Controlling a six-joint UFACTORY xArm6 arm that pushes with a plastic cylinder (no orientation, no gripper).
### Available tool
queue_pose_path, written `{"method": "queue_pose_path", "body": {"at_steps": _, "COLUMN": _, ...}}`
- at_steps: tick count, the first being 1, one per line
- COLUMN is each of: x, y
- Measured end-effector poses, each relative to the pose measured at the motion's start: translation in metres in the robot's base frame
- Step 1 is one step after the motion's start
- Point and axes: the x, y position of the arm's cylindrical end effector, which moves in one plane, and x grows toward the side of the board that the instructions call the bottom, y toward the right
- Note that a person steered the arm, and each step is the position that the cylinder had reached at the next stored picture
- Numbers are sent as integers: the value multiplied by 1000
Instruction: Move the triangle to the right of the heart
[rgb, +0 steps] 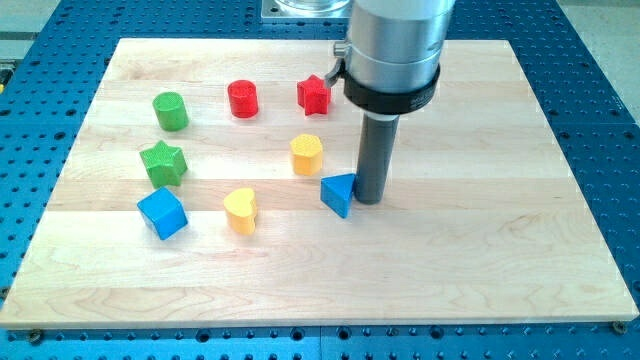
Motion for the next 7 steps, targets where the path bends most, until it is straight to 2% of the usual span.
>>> {"method": "queue_pose_path", "body": {"at_steps": 1, "x": 14, "y": -15}}
{"method": "queue_pose_path", "body": {"at_steps": 3, "x": -13, "y": -14}}
{"method": "queue_pose_path", "body": {"at_steps": 7, "x": 21, "y": -53}}
